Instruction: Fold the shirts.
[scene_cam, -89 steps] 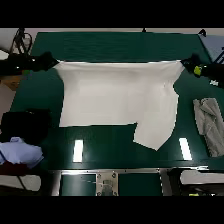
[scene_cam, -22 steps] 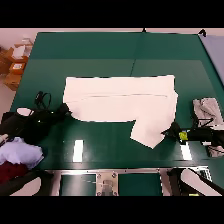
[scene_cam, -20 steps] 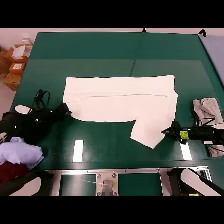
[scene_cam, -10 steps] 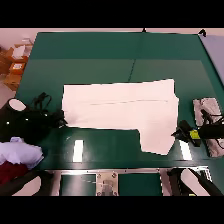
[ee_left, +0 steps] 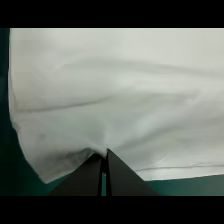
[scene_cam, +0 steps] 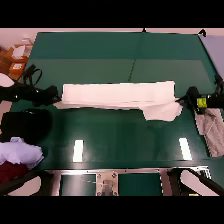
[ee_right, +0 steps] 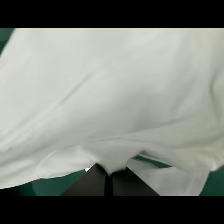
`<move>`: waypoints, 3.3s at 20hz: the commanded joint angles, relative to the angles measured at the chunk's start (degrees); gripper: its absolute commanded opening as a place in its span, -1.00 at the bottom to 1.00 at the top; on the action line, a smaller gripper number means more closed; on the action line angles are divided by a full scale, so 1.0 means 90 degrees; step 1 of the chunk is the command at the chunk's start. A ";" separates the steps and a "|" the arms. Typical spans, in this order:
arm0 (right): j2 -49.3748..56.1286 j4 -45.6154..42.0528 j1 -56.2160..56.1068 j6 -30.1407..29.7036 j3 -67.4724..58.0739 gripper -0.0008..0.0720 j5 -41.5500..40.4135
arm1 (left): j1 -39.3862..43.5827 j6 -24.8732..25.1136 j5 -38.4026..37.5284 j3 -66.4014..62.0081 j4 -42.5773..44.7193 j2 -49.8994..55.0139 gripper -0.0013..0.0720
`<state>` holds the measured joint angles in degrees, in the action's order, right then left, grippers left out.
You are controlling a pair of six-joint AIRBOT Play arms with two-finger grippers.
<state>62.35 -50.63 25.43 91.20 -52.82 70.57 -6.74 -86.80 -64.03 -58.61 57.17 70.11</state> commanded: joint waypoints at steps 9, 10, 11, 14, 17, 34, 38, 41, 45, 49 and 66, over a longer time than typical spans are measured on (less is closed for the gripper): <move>0.4148 0.0639 -0.0763 0.0029 -0.2800 -0.94 -0.1622 | 0.0425 0.0187 0.0954 -0.3359 -0.0551 0.3961 -0.89; 0.4384 0.0685 -0.0765 -0.0027 -0.2917 -0.92 -0.1668 | 0.0427 0.0199 0.1059 -0.3444 -0.0631 0.4090 -0.71; 0.4573 0.0746 -0.0748 -0.0041 -0.3038 -0.42 -0.1681 | 0.0427 0.0199 0.1219 -0.3444 -0.0690 0.4087 0.23; 0.4658 0.0716 -0.0406 -0.0644 -0.3619 0.49 -0.1270 | 0.0197 0.0202 0.0899 -0.3881 -0.0680 0.4053 0.91; 0.4656 0.0342 0.0270 -0.1277 -0.4165 0.51 -0.0121 | -0.0294 0.0197 -0.0447 -0.4745 -0.0680 0.4053 0.91; 0.6183 0.1078 0.0053 -0.3422 -0.4413 -0.27 0.1214 | 0.0041 0.0206 -0.1664 -0.5523 -0.1428 0.4048 -0.89; 0.6173 0.1056 0.0041 -0.3249 -0.4869 -0.94 0.1479 | 0.0758 0.0515 -0.1253 -0.5515 -0.1426 0.4058 -0.89; 0.6057 0.1032 -0.0029 -0.2958 -0.5498 -0.94 0.1965 | 0.1673 0.0542 -0.0342 -0.5321 -0.1426 0.4131 -0.89; 0.5508 0.1047 -0.0260 -0.2402 -0.6399 -0.94 0.2873 | 0.3113 0.0692 0.0979 -0.5110 -0.1440 0.4828 -0.89; 0.4772 0.1387 -0.0629 -0.1829 -0.6897 -0.94 0.3390 | 0.4022 0.0505 0.2118 -0.5112 -0.1824 0.5634 -0.89; 0.3934 0.1744 -0.2212 -0.0986 -0.6890 -0.94 0.2960 | 0.2783 0.0500 -0.0952 -0.6033 -0.0942 0.5204 -0.90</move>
<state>97.86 -35.03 8.78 80.51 -114.83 99.42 24.05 -82.26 -61.14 -111.15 40.62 120.88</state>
